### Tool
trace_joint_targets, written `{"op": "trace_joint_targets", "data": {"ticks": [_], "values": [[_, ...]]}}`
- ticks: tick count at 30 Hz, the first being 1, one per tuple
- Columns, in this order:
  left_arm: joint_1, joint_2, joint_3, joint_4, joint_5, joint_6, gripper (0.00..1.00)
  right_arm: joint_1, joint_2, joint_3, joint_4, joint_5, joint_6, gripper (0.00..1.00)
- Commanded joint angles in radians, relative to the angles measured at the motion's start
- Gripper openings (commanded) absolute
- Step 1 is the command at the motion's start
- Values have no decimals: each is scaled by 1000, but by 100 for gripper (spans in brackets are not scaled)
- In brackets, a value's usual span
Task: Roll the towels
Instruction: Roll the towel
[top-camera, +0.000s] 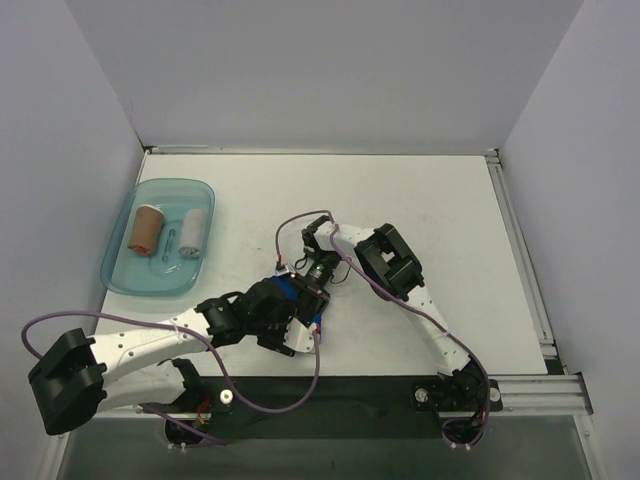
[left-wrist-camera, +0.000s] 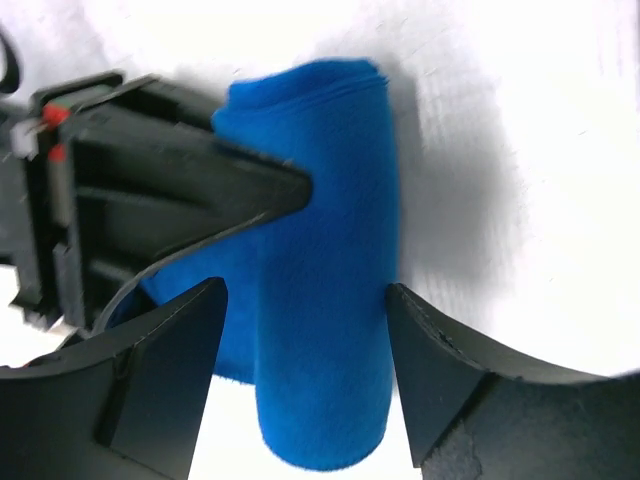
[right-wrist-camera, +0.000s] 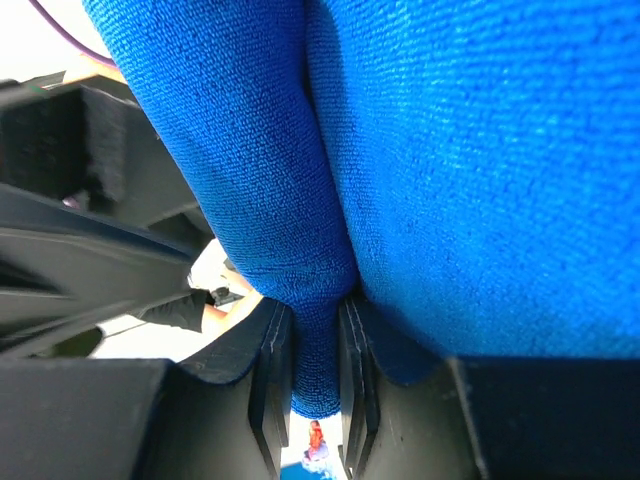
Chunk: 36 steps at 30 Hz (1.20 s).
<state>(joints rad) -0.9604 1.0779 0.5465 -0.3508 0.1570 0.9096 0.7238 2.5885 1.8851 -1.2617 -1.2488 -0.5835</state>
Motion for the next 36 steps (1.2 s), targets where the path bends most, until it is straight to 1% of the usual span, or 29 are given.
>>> {"op": "trace_joint_targets", "data": {"ticks": [1,4,6,7,10,11,13,14,15,17,20,21,24,26,27,29,34,36], "values": [[-37,36,-8,84,-25,-55,75,-7,82,5,110,219,14,0],[-46,53,-31,69,-40,-84,73,-11,85,6,110,219,30,0],[-46,56,-49,44,-54,-97,69,-14,84,5,111,221,34,0],[-47,56,-59,33,-63,-107,63,-17,81,5,111,223,36,0],[-44,39,-74,9,-77,-146,51,-20,76,8,113,235,47,1],[-44,39,-80,0,-80,-168,44,-23,71,6,111,242,48,6],[-44,34,-83,-36,-77,-182,36,-27,59,2,116,249,60,15],[-44,31,-83,-48,-88,-179,30,-33,55,0,119,253,68,25],[-44,28,-85,-72,-94,-176,27,-44,52,0,120,253,76,32],[-32,11,-80,-105,-88,-161,24,-63,36,0,124,259,94,38],[-5,11,-47,-187,-25,-169,19,-101,9,0,133,267,122,43],[2,25,-24,-233,11,-172,15,-121,-5,-1,139,264,128,44],[41,75,25,-304,93,-178,9,-152,-46,-10,145,265,140,43],[96,105,50,-335,131,-170,8,-164,-77,-21,148,256,140,43],[113,134,65,-346,156,-161,8,-173,-120,-29,150,249,139,43],[155,165,108,-375,206,-123,8,-201,-166,-46,154,223,139,45],[192,287,220,-451,283,-37,8,-270,-330,-47,154,212,142,46],[196,324,273,-468,303,-28,9,-314,-393,-49,156,209,143,46]]}}
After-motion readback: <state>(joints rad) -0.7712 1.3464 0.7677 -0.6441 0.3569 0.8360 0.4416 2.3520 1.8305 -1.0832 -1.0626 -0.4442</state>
